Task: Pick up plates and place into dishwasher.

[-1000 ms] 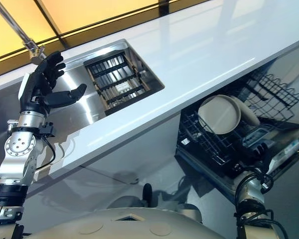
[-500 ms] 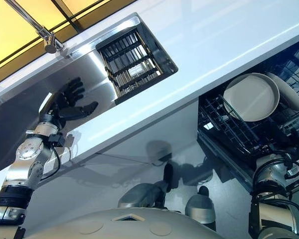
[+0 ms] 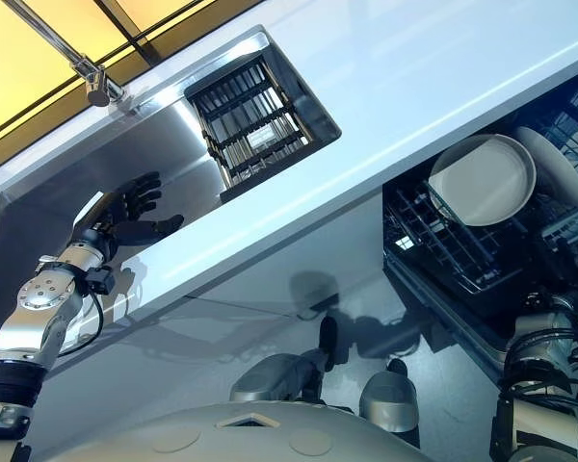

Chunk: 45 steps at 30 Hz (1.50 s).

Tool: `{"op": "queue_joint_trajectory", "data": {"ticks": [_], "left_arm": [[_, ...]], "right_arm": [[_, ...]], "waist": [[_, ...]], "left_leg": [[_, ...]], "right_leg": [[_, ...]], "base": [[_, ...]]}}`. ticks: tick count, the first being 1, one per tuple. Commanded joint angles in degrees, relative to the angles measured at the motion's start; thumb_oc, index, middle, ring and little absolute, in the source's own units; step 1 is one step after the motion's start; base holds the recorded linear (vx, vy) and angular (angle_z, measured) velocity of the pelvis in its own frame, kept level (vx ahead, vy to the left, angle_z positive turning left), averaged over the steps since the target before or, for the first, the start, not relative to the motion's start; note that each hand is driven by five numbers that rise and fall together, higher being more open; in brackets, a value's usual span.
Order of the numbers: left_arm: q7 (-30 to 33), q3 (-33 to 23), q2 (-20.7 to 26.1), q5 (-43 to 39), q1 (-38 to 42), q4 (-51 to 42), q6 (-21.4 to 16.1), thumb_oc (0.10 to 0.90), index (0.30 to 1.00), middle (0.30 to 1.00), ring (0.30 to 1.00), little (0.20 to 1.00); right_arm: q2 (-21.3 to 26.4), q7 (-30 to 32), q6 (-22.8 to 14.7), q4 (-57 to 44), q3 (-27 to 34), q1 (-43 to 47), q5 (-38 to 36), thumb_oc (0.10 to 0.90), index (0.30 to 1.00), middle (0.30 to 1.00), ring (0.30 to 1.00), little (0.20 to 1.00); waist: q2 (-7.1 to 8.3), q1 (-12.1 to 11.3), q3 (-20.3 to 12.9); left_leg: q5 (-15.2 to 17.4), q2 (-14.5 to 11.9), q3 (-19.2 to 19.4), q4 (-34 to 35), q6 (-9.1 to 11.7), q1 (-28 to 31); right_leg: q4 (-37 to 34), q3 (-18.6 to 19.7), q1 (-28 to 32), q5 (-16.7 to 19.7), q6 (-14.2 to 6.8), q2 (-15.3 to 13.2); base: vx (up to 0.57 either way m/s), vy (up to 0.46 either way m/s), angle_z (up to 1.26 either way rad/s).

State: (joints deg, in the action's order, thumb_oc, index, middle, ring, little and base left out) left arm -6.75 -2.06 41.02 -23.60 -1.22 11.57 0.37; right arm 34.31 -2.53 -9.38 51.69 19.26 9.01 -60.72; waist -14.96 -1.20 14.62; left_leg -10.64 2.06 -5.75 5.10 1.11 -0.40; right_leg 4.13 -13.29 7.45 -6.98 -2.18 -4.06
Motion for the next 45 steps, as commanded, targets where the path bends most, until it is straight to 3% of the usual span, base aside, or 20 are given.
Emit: {"op": "queue_joint_trajectory", "data": {"ticks": [1, 5, 11, 15, 19, 23, 26, 31, 35, 39, 45], "left_arm": [[1.0, -2.9, 2.5, 0.3, 4.6, -1.3, -4.0, 0.8, 0.9, 0.9, 0.9, 0.9], [1.1, -1.8, 3.0, 0.3, 6.4, -0.2, -4.1, 0.8, 0.9, 0.9, 0.9, 0.9], [1.0, 0.6, 3.2, 0.5, 9.7, 1.2, -3.5, 0.8, 0.9, 0.9, 0.9, 0.9], [-0.1, 2.1, 3.3, 0.8, 11.3, 2.2, -3.4, 0.8, 0.9, 0.9, 0.9, 0.9], [-0.8, 2.7, 4.0, 0.4, 11.6, 2.4, -3.5, 0.8, 0.9, 0.9, 0.9, 0.9], [0.0, 2.9, 3.6, 0.2, 11.4, 2.2, -4.1, 0.8, 0.9, 0.9, 0.9, 0.9], [1.2, 2.1, 3.0, 0.6, 10.4, 1.3, -4.7, 0.8, 0.9, 0.9, 0.9, 0.9], [3.6, -0.4, 0.7, 3.0, 7.1, -0.4, -7.0, 0.8, 0.9, 0.9, 0.9, 0.9], [3.7, -3.6, -1.5, 4.5, 3.3, -1.3, -8.4, 0.8, 0.9, 0.9, 0.9, 0.9], [3.1, -6.2, -2.2, 5.5, 0.9, -1.9, -8.5, 0.8, 0.9, 0.9, 0.9, 0.9], [0.7, -11.1, -1.4, 5.8, -2.5, -2.2, -8.2, 0.8, 0.9, 0.9, 0.9, 0.9]], "right_arm": [[2.7, -17.6, 1.9, -12.8, -8.0, 9.7, -1.9, 0.8, 0.9, 0.9, 0.9, 0.9], [1.9, -24.1, 5.4, -18.1, -14.7, 15.4, -2.3, 0.8, 0.9, 0.9, 0.9, 0.9], [-0.4, -23.5, 8.4, -22.5, -21.3, 25.4, -0.6, 0.8, 0.9, 0.9, 0.9, 0.9], [-1.4, -20.5, 7.6, -21.4, -23.7, 30.7, 1.3, 0.8, 0.9, 0.9, 0.9, 0.9], [-1.6, -14.4, 3.7, -19.4, -23.7, 32.4, 2.9, 0.8, 0.9, 0.9, 0.9, 0.9], [-2.1, -3.0, -0.2, -18.2, -22.1, 32.8, 9.1, 0.8, 0.9, 0.9, 0.9, 0.9], [-2.8, 5.6, -5.6, -20.5, -21.0, 29.8, 15.8, 0.8, 0.9, 0.9, 0.9, 0.9], [-3.9, 18.3, -12.6, -34.0, -17.1, 19.8, 29.8, 0.8, 0.9, 0.9, 0.9, 0.9], [-2.4, 22.3, -18.4, -42.9, -10.6, 10.4, 38.2, 0.8, 0.9, 0.9, 0.9, 0.9], [-0.2, 25.8, -21.1, -46.3, -5.0, 4.6, 44.4, 0.8, 0.9, 0.9, 0.9, 0.9], [1.3, 25.0, -18.1, -43.1, 3.2, -2.7, 40.1, 0.8, 0.9, 0.9, 0.9, 0.9]], "waist": [[2.09, -2.1, 0.6], [3.12, -2.7, 1.1], [4.49, -4.4, 1.1], [5.25, -5.8, 0.6], [5.71, -6.7, 0.2], [5.64, -6.8, 0.1], [5.94, -6.4, 0.2], [6.56, -4.5, -0.3], [7.4, -2.7, -1.3], [8.53, -1.1, -2.2], [10.48, 0.8, -3.2]], "left_leg": [[7.0, 1.7, 1.7, -4.5, 1.1, 1.8], [6.9, 1.6, 1.9, -4.5, 1.0, 1.5], [7.0, 1.5, 1.4, -5.2, 0.7, 1.2], [7.1, 1.7, 0.5, -5.9, 0.4, 0.9], [7.3, 1.9, -0.1, -6.2, 0.2, 1.3], [7.2, 2.0, -0.3, -5.9, -0.2, 1.7], [7.3, 1.9, -0.1, -5.4, -0.5, 2.2], [7.8, 1.8, 1.1, -4.7, -1.1, 3.4], [8.7, 1.7, 2.7, -4.2, -1.5, 4.9], [9.7, 1.7, 4.4, -4.0, -1.6, 5.8], [11.1, 1.1, 7.3, -4.9, -1.7, 6.4]], "right_leg": [[6.6, 0.7, -6.3, -0.6, 1.7, -1.8], [4.8, 0.9, -6.1, 0.7, 1.4, -1.5], [4.2, 0.8, -5.5, 1.2, 1.5, -1.3], [4.5, 0.4, -5.3, 1.4, 1.7, -1.4], [4.4, -0.1, -4.7, 1.7, 1.7, -1.5], [4.3, -0.1, -4.6, 2.1, 1.7, -1.5], [3.9, 0.3, -4.3, 2.5, 1.5, -1.5], [3.0, 1.4, -3.7, 3.0, 1.1, -1.2], [1.7, 2.5, -2.9, 3.6, 0.4, -1.1], [-0.6, 3.8, -2.2, 4.5, -0.4, -0.7], [-3.1, 5.7, -1.7, 6.2, -1.1, 0.0]], "base": [[-0.05, 0.002, -0.04], [-0.02, -0.003, -0.02], [0.0, -0.008, -0.03], [0.01, -0.013, 0.05], [0.04, -0.003, 0.12], [0.01, 0.035, 0.09], [0.0, 0.016, 0.02], [0.02, 0.02, 0.03], [0.03, 0.016, -0.02], [0.02, -0.018, -0.09], [-0.01, -0.065, -0.26]]}}
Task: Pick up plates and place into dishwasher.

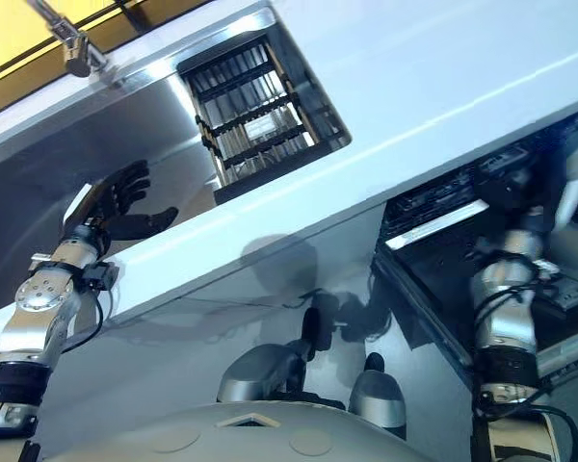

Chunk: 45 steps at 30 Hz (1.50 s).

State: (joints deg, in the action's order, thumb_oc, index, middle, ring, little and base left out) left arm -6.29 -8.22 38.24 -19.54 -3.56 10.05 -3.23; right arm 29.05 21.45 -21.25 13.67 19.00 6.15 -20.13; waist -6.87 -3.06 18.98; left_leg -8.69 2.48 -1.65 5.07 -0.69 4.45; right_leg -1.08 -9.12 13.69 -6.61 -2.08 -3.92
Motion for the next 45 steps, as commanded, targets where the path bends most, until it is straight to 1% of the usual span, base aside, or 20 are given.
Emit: {"op": "queue_joint_trajectory", "data": {"ticks": [1, 7, 9, 12, 17, 20, 23, 25, 26, 27, 30, 32, 33, 34, 35, 37, 38, 42, 44, 45], "left_arm": [[-0.3, -5.6, 1.6, 1.8, -0.8, -0.6, -4.7, 0.8, 0.9, 0.9, 0.9, 0.9], [-1.2, -6.2, 2.8, 1.8, -0.4, 0.6, -4.2, 0.8, 0.9, 0.9, 0.9, 0.9], [-1.4, -6.1, 3.5, 1.3, -0.1, 0.7, -3.8, 0.8, 0.9, 0.9, 0.9, 0.9], [-1.4, -5.6, 4.3, 0.9, 0.5, 1.0, -3.6, 0.8, 0.9, 0.9, 0.9, 0.9], [0.1, -5.0, 5.2, 0.6, 1.0, 1.6, -4.0, 0.8, 0.9, 0.9, 0.9, 0.9], [2.0, -3.8, 5.8, 0.1, 2.2, 2.7, -4.4, 0.8, 0.9, 0.9, 0.9, 0.9], [3.1, -2.1, 5.7, -0.1, 3.4, 2.9, -4.3, 0.8, 0.9, 0.9, 0.9, 0.9], [3.9, -0.7, 6.2, -1.1, 5.2, 3.4, -4.6, 0.8, 0.9, 0.9, 0.9, 0.9], [3.9, -0.6, 6.3, -1.2, 5.4, 3.5, -4.7, 0.8, 0.9, 0.9, 0.9, 0.9], [4.1, -0.3, 6.6, -1.6, 5.9, 3.5, -4.6, 0.8, 0.9, 0.9, 0.9, 0.9], [5.0, -0.1, 7.3, -3.1, 7.4, 3.2, -4.6, 0.8, 0.9, 0.9, 0.9, 0.9], [5.4, 0.2, 7.7, -3.8, 8.9, 3.5, -4.7, 0.8, 0.9, 0.9, 0.9, 0.9], [5.8, 0.4, 7.8, -4.0, 9.7, 3.4, -4.6, 0.8, 0.9, 0.9, 0.9, 0.9], [6.9, 0.9, 7.9, -4.3, 11.1, 3.2, -4.7, 0.8, 0.9, 0.9, 0.9, 0.9], [7.1, 0.9, 7.9, -4.4, 11.3, 3.2, -4.6, 0.8, 0.9, 0.9, 0.9, 0.9], [9.3, 1.2, 7.5, -4.9, 12.7, 3.3, -5.6, 0.8, 0.9, 0.9, 0.9, 0.9], [9.9, 0.8, 7.2, -5.0, 13.3, 3.8, -6.7, 0.8, 0.9, 0.9, 0.9, 0.9], [12.0, 0.9, 6.9, -4.8, 15.7, 4.1, -8.0, 0.8, 0.9, 0.9, 0.9, 0.9], [13.9, 1.4, 7.2, -4.8, 17.9, 4.0, -8.3, 0.8, 0.9, 0.9, 0.9, 0.9], [14.9, 1.8, 7.1, -4.0, 19.5, 3.8, -8.2, 0.8, 0.9, 0.9, 0.9, 0.9]], "right_arm": [[6.6, 0.8, -6.2, -4.0, 4.6, -1.1, -0.9, 0.8, 0.9, 0.9, 0.9, 0.9], [6.4, -0.2, -5.1, 0.5, 6.4, -3.1, -6.7, 0.8, 0.9, 0.9, 0.9, 0.9], [6.6, 0.1, -4.6, 2.5, 6.6, -3.4, -6.8, 0.8, 0.9, 0.9, 0.9, 0.9], [7.1, 2.4, -3.7, 5.4, 6.4, -3.7, -6.0, 0.8, 0.9, 0.9, 0.9, 0.9], [8.4, 11.7, -2.4, 8.7, 7.3, -3.9, -2.9, 0.8, 0.9, 0.9, 0.9, 0.9], [10.4, 23.1, 0.3, 14.8, 8.7, -3.0, 0.0, 0.8, 0.9, 0.9, 0.9, 0.9], [11.8, 27.5, 1.4, 18.3, 9.1, -1.6, -1.9, 0.8, 0.9, 0.9, 0.9, 0.9], [12.8, 28.5, 1.1, 22.7, 9.4, 0.7, -8.5, 0.8, 0.9, 0.9, 0.9, 0.9], [12.9, 28.1, 0.9, 23.2, 9.4, 0.9, -9.3, 0.8, 0.9, 0.9, 0.9, 0.9], [12.9, 27.1, 1.4, 24.4, 9.4, 1.4, -12.4, 0.8, 0.9, 0.9, 0.9, 0.9], [12.3, 23.7, 0.9, 27.3, 8.7, 3.2, -22.5, 0.8, 0.9, 0.9, 0.9, 0.9], [11.7, 18.5, -0.6, 29.7, 8.3, 4.6, -29.5, 0.8, 0.9, 0.9, 0.9, 0.9], [11.4, 15.6, -0.4, 30.2, 7.8, 5.2, -32.3, 0.8, 0.9, 0.9, 0.9, 0.9], [10.5, 8.9, -1.1, 30.7, 6.4, 6.4, -36.9, 0.8, 0.9, 0.9, 0.9, 0.9], [10.5, 7.6, -1.5, 31.0, 6.1, 6.5, -37.6, 0.8, 0.9, 0.9, 0.9, 0.9], [9.2, -3.4, -1.4, 30.2, 4.1, 7.7, -44.6, 0.8, 0.9, 0.9, 0.9, 0.9], [8.1, -10.7, 0.1, 30.3, 2.5, 7.9, -48.1, 0.8, 0.9, 0.9, 0.9, 0.9], [7.5, -19.6, 2.2, 32.5, 0.7, 9.1, -50.5, 0.8, 0.9, 0.9, 0.9, 0.9], [7.9, -23.6, 3.1, 33.9, -0.4, 10.6, -52.2, 0.8, 0.9, 0.9, 0.9, 0.9], [7.6, -27.3, 3.8, 35.0, -1.2, 11.6, -52.9, 0.8, 0.9, 0.9, 0.9, 0.9]], "waist": [[2.67, 2.9, -7.6], [3.29, 3.6, -7.5], [3.24, 3.8, -7.4], [3.08, 4.0, -7.3], [2.79, 4.4, -6.8], [2.11, 4.6, -6.2], [1.24, 4.7, -5.4], [-0.09, 4.9, -3.7], [-0.18, 4.9, -3.6], [-0.61, 5.0, -3.0], [-1.66, 5.2, -1.2], [-2.21, 5.3, 0.1], [-2.51, 5.4, 0.7], [-3.03, 5.5, 1.8], [-3.07, 5.5, 2.0], [-3.56, 5.6, 3.3], [-3.73, 5.7, 4.3], [-3.32, 5.7, 6.2], [-2.77, 5.5, 7.4], [-2.1, 5.3, 8.1]], "left_leg": [[9.4, 0.6, 3.7, -5.2, 0.1, 1.6], [10.8, 0.3, 4.8, -6.8, 0.1, 2.1], [11.1, 0.2, 5.1, -7.2, 0.1, 2.2], [11.2, 0.1, 5.3, -7.6, 0.1, 2.3], [11.3, 0.1, 5.6, -7.8, 0.1, 2.1], [11.3, 0.0, 5.9, -8.2, 0.1, 1.3], [11.1, 0.2, 5.9, -8.8, 0.1, 0.3], [10.8, 0.5, 5.7, -9.3, 0.2, -1.4], [10.8, 0.6, 5.7, -9.4, 0.2, -1.6], [10.7, 0.7, 5.6, -9.7, 0.2, -2.2], [10.4, 1.2, 5.5, -10.6, 0.2, -4.5], [10.2, 1.3, 5.5, -11.2, 0.2, -6.0], [10.1, 1.4, 5.5, -11.5, 0.2, -6.7], [9.9, 1.6, 5.4, -11.9, 0.1, -7.8], [9.9, 1.6, 5.4, -12.1, 0.1, -8.1], [9.7, 1.8, 5.2, -12.8, 0.0, -9.9], [9.6, 1.8, 5.2, -13.5, 0.0, -11.3], [10.0, 1.6, 5.5, -16.4, 0.2, -14.5], [10.9, 1.5, 5.5, -19.9, 0.2, -17.3], [12.0, 1.3, 5.4, -23.5, 0.2, -19.7]], "right_leg": [[2.0, 1.7, -7.7, 5.8, -1.3, 0.0], [2.1, 2.7, -6.9, 5.4, -1.4, 0.2], [2.2, 2.8, -6.8, 5.3, -1.4, 0.3], [2.6, 3.0, -6.7, 5.2, -1.4, 0.3], [3.2, 3.3, -7.2, 5.1, -1.5, 0.4], [4.1, 3.4, -8.2, 4.9, -1.7, 0.1], [5.1, 3.6, -9.3, 4.6, -1.6, 0.0], [6.2, 3.9, -11.0, 4.2, -1.3, -0.2], [6.4, 3.9, -11.2, 4.2, -1.3, -0.2], [6.8, 4.0, -11.8, 4.1, -1.2, -0.3], [7.8, 4.0, -14.0, 3.8, -0.8, -0.5], [8.5, 4.0, -15.5, 3.8, -0.5, -0.6], [8.9, 4.1, -16.3, 3.8, -0.4, -0.6], [9.4, 4.1, -17.5, 3.8, -0.1, -0.6], [9.6, 4.1, -17.8, 3.8, -0.1, -0.6], [10.5, 4.1, -19.7, 3.7, 0.3, -0.7], [11.7, 3.9, -21.4, 3.5, 0.6, -0.7], [14.3, 3.3, -24.8, 2.9, 1.4, -0.6], [17.0, 2.6, -27.2, 2.2, 2.1, -0.7], [19.8, 2.1, -29.3, 1.6, 2.6, -1.0]], "base": [[0.02, -0.074, -0.31], [0.02, -0.059, -0.24], [0.01, -0.045, -0.15], [0.02, -0.042, -0.1], [0.01, -0.026, -0.05], [-0.02, -0.01, -0.02], [-0.06, 0.005, -0.07], [-0.16, 0.038, -0.11], [-0.12, 0.025, -0.1], [-0.08, 0.013, -0.11], [-0.16, 0.019, -0.12], [-0.17, 0.0, -0.08], [-0.18, 0.005, -0.13], [-0.14, 0.009, -0.2], [-0.16, 0.021, -0.25], [-0.16, 0.013, -0.21], [-0.15, -0.014, -0.24], [-0.11, -0.03, -0.2], [-0.12, -0.064, -0.03], [-0.1, -0.078, 0.06]]}}
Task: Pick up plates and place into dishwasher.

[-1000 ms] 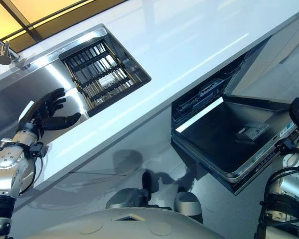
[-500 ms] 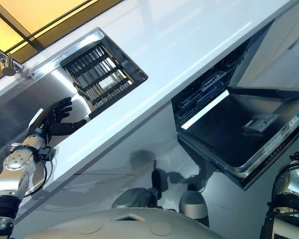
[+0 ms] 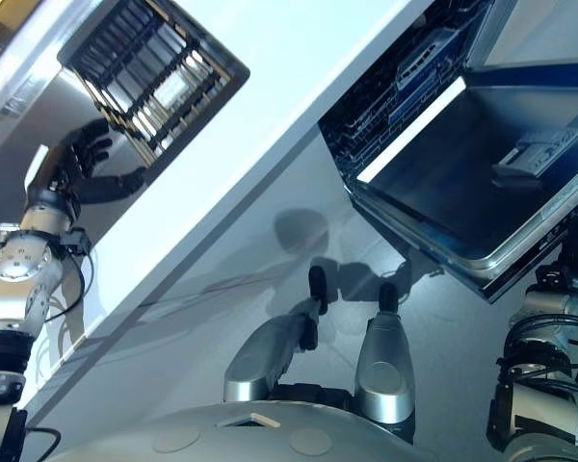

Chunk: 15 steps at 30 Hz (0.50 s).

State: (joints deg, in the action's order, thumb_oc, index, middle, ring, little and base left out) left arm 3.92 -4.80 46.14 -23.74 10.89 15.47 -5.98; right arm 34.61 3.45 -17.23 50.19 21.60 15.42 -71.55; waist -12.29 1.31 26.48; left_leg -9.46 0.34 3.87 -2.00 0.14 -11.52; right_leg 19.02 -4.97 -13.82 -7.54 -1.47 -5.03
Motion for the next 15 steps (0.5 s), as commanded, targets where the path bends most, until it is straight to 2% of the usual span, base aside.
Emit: {"op": "queue_joint_trajectory", "data": {"ticks": [1, 4, 6, 8, 10, 15], "left_arm": [[4.8, -1.6, -0.7, 0.3, 5.4, -1.6, -5.4, 0.8, 0.9, 0.9, 0.9, 0.9], [4.8, -1.4, -0.6, 1.5, 6.9, -2.5, -4.3, 0.8, 0.9, 0.9, 0.9, 0.9], [4.9, -1.3, -0.6, 2.8, 7.3, -3.5, -3.3, 0.8, 0.9, 0.9, 0.9, 0.9], [4.8, -1.3, -0.4, 2.9, 7.4, -3.8, -2.9, 0.8, 0.9, 0.9, 0.9, 0.9], [4.0, -1.7, -0.4, 3.2, 6.8, -4.1, -2.8, 0.8, 0.9, 0.9, 0.9, 0.9], [3.3, -2.4, 0.0, 4.2, 4.9, -4.4, -2.7, 0.8, 0.9, 0.9, 0.9, 0.9]], "right_arm": [[2.0, -9.9, -0.1, -1.4, -4.0, 2.5, -1.7, 0.8, 0.9, 0.9, 0.9, 0.9], [0.5, -14.7, 1.4, -2.2, -5.9, 3.1, -1.7, 0.8, 0.9, 0.9, 0.9, 0.9], [-0.5, -18.5, 3.8, -3.0, -7.1, 2.7, -1.0, 0.8, 0.9, 0.9, 0.9, 0.9], [-0.7, -19.6, 4.8, -3.0, -7.6, 2.7, -0.3, 0.8, 0.9, 0.9, 0.9, 0.9], [-0.7, -22.0, 7.3, -2.5, -8.3, 2.6, 0.7, 0.8, 0.9, 0.9, 0.9, 0.9], [-0.5, -23.4, 9.8, -4.4, -9.2, 2.7, 1.7, 0.8, 0.9, 0.9, 0.9, 0.9]], "waist": [[3.48, 0.8, 0.8], [4.61, 0.4, 1.8], [5.41, 0.2, 2.0], [5.84, 0.1, 2.0], [6.66, -0.4, 1.7], [7.63, -1.1, 1.6]], "left_leg": [[13.2, 3.4, -0.1, -17.4, -0.7, -4.4], [16.4, 3.1, 0.0, -24.7, -1.0, -8.1], [18.2, 3.1, 0.4, -30.6, -1.4, -11.0], [19.2, 3.1, 0.5, -32.8, -1.7, -12.1], [19.9, 2.9, 0.3, -36.7, -1.7, -13.5], [19.8, 2.5, 0.0, -40.5, -1.6, -14.4]], "right_leg": [[0.5, -2.2, -2.4, 2.3, 2.2, 0.1], [6.8, -2.9, -5.5, 0.0, 3.1, 0.1], [12.1, -3.3, -7.9, -2.0, 3.9, 0.3], [13.9, -3.4, -8.8, -2.8, 4.2, 0.2], [16.4, -3.5, -9.4, -3.6, 4.4, 0.4], [18.9, -3.2, -9.5, -4.0, 4.3, 0.5]], "base": [[-0.08, -0.084, 0.12], [-0.02, -0.048, 0.12], [0.0, 0.0, 0.0], [0.05, 0.005, 0.04], [0.08, 0.021, 0.03], [0.09, 0.065, -0.02]]}}
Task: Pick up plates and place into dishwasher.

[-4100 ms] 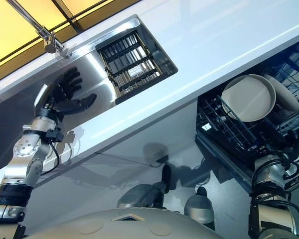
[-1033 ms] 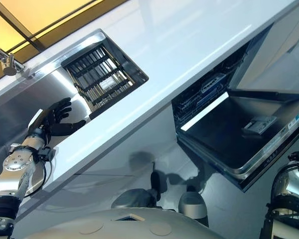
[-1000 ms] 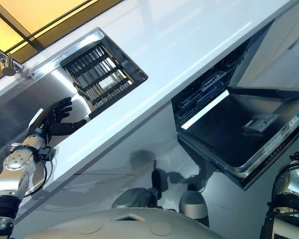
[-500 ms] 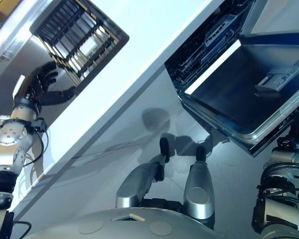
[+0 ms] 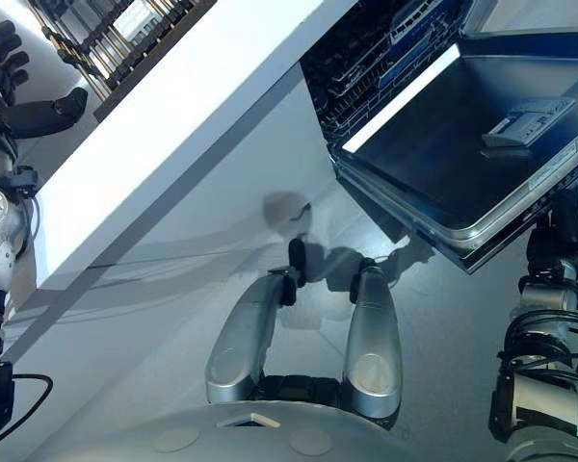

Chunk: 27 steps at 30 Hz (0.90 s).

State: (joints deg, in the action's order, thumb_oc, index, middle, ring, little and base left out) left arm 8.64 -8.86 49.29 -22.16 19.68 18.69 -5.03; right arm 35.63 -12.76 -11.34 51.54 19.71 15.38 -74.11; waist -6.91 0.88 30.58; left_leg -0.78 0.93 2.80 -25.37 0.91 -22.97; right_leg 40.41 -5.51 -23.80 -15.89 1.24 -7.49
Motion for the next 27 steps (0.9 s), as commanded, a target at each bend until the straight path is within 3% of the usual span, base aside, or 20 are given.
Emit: {"op": "queue_joint_trajectory", "data": {"ticks": [1, 3, 7, 11, 19, 27], "left_arm": [[-1.3, 1.6, -3.1, 2.7, -4.0, -7.7, -3.7, 0.8, 0.9, 0.9, 0.9, 0.9], [-0.6, 1.0, -2.5, 3.0, -4.6, -7.7, -4.2, 0.8, 0.9, 0.9, 0.9, 0.9], [0.2, -1.5, -1.3, 3.6, -7.0, -8.7, -5.4, 0.8, 0.9, 0.9, 0.9, 0.9], [0.2, -3.6, 0.1, 4.2, -8.3, -9.4, -6.0, 0.8, 0.9, 0.9, 0.9, 0.9], [-2.1, -7.2, 4.5, 2.8, -9.4, -8.1, -6.7, 0.8, 0.9, 0.9, 0.9, 0.9], [-5.6, -7.4, 4.6, 0.2, -10.7, -9.7, -6.7, 0.8, 0.9, 0.9, 0.9, 0.9]], "right_arm": [[-1.5, -7.4, 4.3, -6.1, -7.5, 2.8, 4.2, 0.8, 0.9, 0.9, 0.9, 0.9], [-1.3, -10.0, 6.2, -8.2, -8.0, 2.8, 3.2, 0.8, 0.9, 0.9, 0.9, 0.9], [-1.9, -20.8, 12.0, -14.7, -10.0, 2.6, -1.9, 0.8, 0.9, 0.9, 0.9, 0.9], [-3.0, -25.4, 13.5, -21.6, -14.1, 3.5, -1.8, 0.8, 0.9, 0.9, 0.9, 0.9], [-1.9, -24.9, 17.9, -28.7, -19.1, 8.1, -1.0, 0.8, 0.9, 0.9, 0.9, 0.9], [-3.3, -24.6, 21.8, -39.0, -23.4, 13.3, 0.4, 0.8, 0.9, 0.9, 0.9, 0.9]], "waist": [[2.3, -0.7, -2.5], [2.46, -0.9, -2.4], [2.27, -1.5, -2.2], [2.02, -2.0, -2.1], [0.54, -3.2, -2.5], [-1.18, -4.1, -2.3]], "left_leg": [[11.1, 2.0, 1.0, -17.3, -2.4, -3.0], [11.1, 2.1, 1.0, -18.0, -2.4, -3.0], [11.1, 2.5, 1.1, -18.0, -2.6, -2.6], [11.0, 3.0, 1.3, -17.5, -2.8, -1.9], [10.3, 4.0, 1.5, -17.2, -2.6, -0.4], [10.3, 5.3, 1.7, -18.3, -2.6, 0.3]], "right_leg": [[-2.3, -2.5, 0.4, 4.3, 1.5, 3.0], [-1.4, -2.2, 0.1, 4.4, 1.3, 2.6], [0.0, -2.0, -0.5, 4.6, 0.7, 1.5], [0.8, -1.8, -0.5, 4.7, 0.2, 0.7], [0.1, -1.6, 0.8, 4.9, 0.0, -0.6], [0.8, -1.8, 1.6, 4.3, 0.4, -1.7]], "base": [[0.07, 0.092, -0.02], [0.06, 0.085, 0.0], [0.05, 0.094, -0.03], [0.02, 0.066, -0.06], [0.04, 0.069, -0.06], [0.02, 0.064, -0.07]]}}
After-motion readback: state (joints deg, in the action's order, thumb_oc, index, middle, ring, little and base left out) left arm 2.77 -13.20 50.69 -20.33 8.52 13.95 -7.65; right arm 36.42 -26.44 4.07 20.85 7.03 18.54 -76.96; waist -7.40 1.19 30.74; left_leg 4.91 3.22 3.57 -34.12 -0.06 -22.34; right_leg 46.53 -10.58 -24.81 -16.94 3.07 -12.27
